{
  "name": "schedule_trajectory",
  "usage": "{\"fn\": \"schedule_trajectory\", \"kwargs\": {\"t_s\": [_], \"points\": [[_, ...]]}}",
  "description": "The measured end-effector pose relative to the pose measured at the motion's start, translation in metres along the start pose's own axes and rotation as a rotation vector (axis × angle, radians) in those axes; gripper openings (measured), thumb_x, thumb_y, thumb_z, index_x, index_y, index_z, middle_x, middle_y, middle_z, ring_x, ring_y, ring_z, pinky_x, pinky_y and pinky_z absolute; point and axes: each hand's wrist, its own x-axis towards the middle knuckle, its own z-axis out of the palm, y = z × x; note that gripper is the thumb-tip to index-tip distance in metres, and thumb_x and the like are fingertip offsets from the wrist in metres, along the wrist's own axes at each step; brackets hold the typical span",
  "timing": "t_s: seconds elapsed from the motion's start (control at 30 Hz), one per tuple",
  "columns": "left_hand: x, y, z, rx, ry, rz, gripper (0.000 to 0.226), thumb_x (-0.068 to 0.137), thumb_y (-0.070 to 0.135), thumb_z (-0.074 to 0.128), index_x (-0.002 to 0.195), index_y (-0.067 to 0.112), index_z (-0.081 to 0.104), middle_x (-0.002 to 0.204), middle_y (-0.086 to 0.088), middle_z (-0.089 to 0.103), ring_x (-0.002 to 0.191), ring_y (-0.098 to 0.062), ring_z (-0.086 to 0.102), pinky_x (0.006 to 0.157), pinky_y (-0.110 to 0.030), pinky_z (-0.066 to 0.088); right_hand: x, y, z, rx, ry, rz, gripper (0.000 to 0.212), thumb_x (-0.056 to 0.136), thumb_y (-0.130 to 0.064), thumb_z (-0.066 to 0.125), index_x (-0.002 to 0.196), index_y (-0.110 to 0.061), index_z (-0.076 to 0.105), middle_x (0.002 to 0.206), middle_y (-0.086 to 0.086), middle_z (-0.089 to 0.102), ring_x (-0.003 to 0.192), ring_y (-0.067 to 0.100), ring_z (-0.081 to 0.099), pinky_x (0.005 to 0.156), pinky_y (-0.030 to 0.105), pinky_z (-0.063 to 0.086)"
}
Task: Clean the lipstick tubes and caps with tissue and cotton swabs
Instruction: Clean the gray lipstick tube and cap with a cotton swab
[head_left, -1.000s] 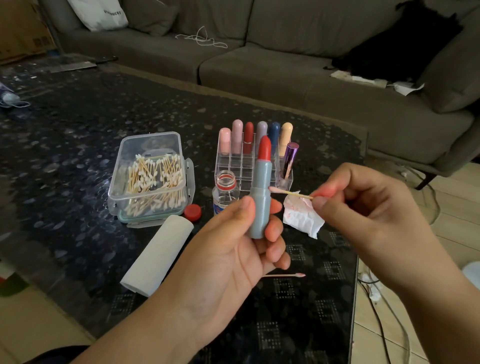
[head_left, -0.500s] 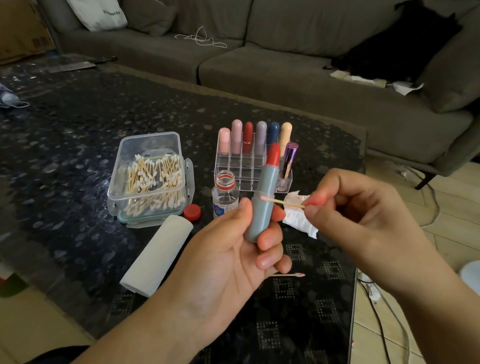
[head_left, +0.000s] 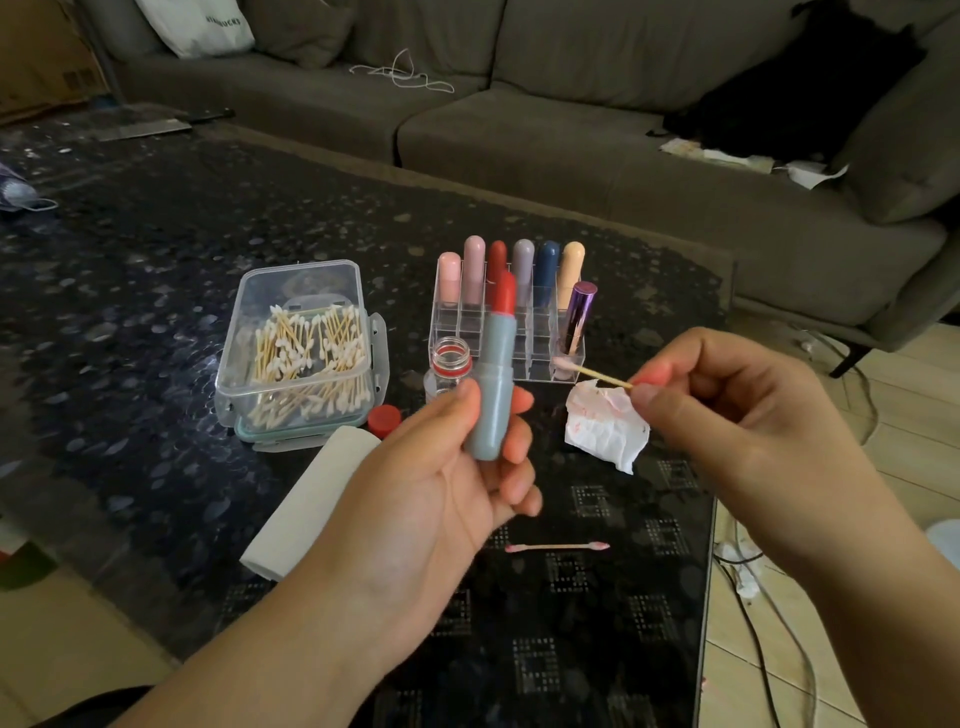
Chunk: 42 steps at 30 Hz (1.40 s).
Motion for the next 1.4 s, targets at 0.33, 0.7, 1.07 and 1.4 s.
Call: {"fn": "schedule_trajectory", "kwargs": {"t_s": [0.33,0.7,1.07,1.4], "points": [[0.005,0.005,-0.009,0.334,0.205,0.149,0.013,0.089,0.022,0.050,0.087,0.013,0.060,0.066,-0.002,0.059,0.056,-0.013,0.052,0.061,-0.029,0.047,-0.001,0.005,-0.002,-0.145,0.089,0.150,0.016,0.085,-0.016,0.062,0.069,-0.016,0.066,0.053,-0.002,0.054,0.045,0.002,0.040,0.042,0.010,0.032],[0.008,-0.002,-0.019,0.716,0.227,0.138,0.008,0.086,0.016,0.063,0.094,0.017,0.064,0.087,-0.002,0.073,0.076,-0.010,0.070,0.061,-0.014,0.050,-0.005,0.021,-0.007,-0.378,-0.040,0.299,0.012,0.085,-0.024,0.067,0.073,-0.025,0.069,0.064,-0.005,0.062,0.055,0.002,0.050,0.054,0.015,0.042],[0.007,-0.002,-0.025,0.728,0.254,0.109,0.013,0.091,0.014,0.058,0.098,0.023,0.065,0.087,0.002,0.073,0.081,-0.012,0.070,0.072,-0.025,0.055,-0.007,0.020,-0.008,-0.420,-0.140,0.237,0.015,0.088,-0.020,0.062,0.079,-0.031,0.066,0.070,-0.007,0.060,0.062,0.000,0.051,0.061,0.015,0.043],[0.000,0.002,-0.032,0.770,0.230,0.107,0.012,0.091,0.017,0.058,0.100,0.021,0.066,0.086,0.001,0.072,0.073,-0.006,0.067,0.064,-0.020,0.051,-0.005,0.038,0.019,-0.608,-0.294,0.357,0.014,0.088,-0.025,0.065,0.079,-0.036,0.063,0.082,-0.014,0.062,0.078,-0.001,0.057,0.058,0.003,0.040]]}}
